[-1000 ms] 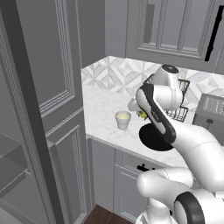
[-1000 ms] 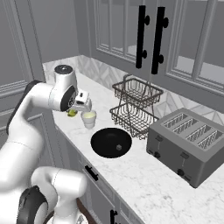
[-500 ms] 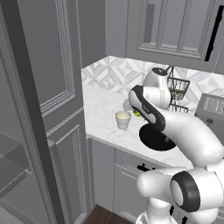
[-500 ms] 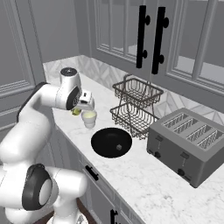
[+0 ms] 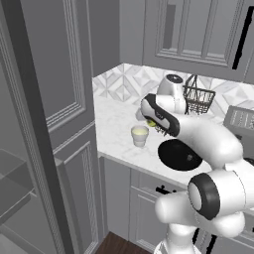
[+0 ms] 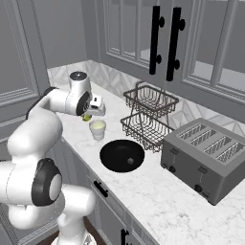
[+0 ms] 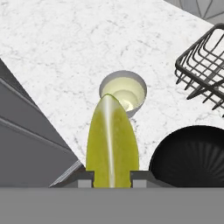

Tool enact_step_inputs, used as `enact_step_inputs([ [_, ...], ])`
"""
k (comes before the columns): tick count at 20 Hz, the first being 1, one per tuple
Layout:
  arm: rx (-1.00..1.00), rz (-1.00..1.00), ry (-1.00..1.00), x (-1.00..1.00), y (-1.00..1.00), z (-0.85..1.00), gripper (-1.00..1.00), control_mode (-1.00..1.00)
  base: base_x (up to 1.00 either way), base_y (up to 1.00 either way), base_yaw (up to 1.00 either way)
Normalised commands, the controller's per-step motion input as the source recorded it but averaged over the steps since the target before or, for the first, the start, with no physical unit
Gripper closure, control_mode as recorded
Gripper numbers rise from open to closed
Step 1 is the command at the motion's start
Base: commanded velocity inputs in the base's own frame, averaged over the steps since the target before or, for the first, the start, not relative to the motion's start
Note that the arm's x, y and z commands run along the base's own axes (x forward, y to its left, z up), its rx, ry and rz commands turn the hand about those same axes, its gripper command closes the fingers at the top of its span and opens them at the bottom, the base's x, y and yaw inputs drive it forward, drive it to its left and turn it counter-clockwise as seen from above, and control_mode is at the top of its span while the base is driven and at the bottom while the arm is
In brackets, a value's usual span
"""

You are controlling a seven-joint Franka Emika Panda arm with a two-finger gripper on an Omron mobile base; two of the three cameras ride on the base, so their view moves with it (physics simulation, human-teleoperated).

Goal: Grab a lemon wedge from the fridge and one ice cube from the ice bowl, and put them in the glass of lemonade.

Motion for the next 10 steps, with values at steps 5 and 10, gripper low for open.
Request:
enact_step_inputs([
  [5,0.00,0.00,0.02,0.37,0.00,0.00,1.00,-1.00,0.00,0.00,0.00],
  [10,0.00,0.00,0.04,0.45,0.00,-0.06,1.00,-1.00,0.00,0.00,0.00],
])
